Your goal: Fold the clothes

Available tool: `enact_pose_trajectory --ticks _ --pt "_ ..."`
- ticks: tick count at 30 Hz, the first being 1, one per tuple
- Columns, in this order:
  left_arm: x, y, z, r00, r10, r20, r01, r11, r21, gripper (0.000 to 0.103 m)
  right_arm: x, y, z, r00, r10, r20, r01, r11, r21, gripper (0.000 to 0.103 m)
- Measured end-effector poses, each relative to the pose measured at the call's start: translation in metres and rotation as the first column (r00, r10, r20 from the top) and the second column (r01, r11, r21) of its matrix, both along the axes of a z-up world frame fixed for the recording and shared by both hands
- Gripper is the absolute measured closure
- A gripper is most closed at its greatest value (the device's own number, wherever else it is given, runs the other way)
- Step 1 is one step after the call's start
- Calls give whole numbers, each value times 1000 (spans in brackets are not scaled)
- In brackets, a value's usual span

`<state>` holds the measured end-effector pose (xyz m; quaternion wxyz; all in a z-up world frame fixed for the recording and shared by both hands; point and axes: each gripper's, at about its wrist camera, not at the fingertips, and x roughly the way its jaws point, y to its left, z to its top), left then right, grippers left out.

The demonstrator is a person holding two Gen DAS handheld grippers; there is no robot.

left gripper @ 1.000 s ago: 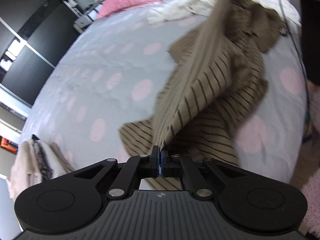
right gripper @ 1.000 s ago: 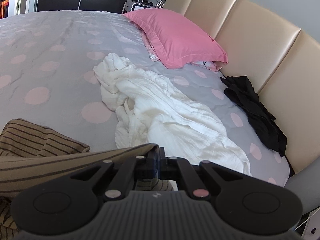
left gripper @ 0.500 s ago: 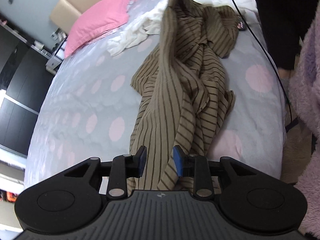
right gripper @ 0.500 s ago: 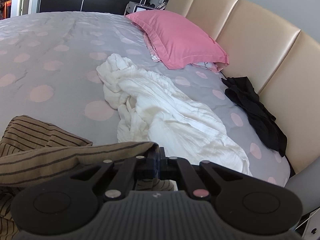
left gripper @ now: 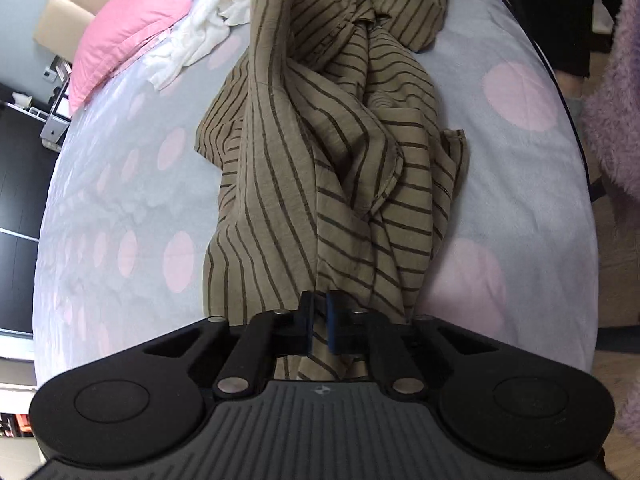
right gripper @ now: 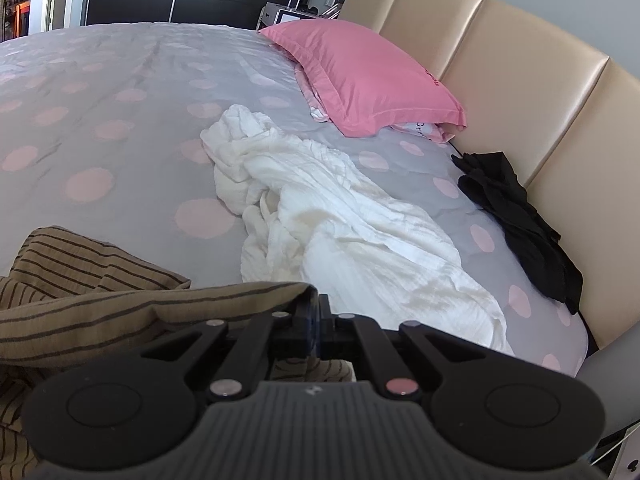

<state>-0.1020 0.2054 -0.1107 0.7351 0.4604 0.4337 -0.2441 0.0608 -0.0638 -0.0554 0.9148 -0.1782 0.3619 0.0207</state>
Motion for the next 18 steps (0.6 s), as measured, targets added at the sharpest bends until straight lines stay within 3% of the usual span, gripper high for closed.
enact_pose_trajectory --ticks 13,14,18 --pt "-5 12 35 998 22 59 -20 999 -45 103 0 4 -2 1000 9 -7 -9 1000 -5 101" --pt "-6 12 37 998 18 64 -15 999 -48 100 0 4 -2 1000 8 -9 -8 1000 -6 101" --pt "-11 11 40 997 -14 81 17 999 -34 62 0 3 -2 1000 6 -12 -6 1000 -5 101"
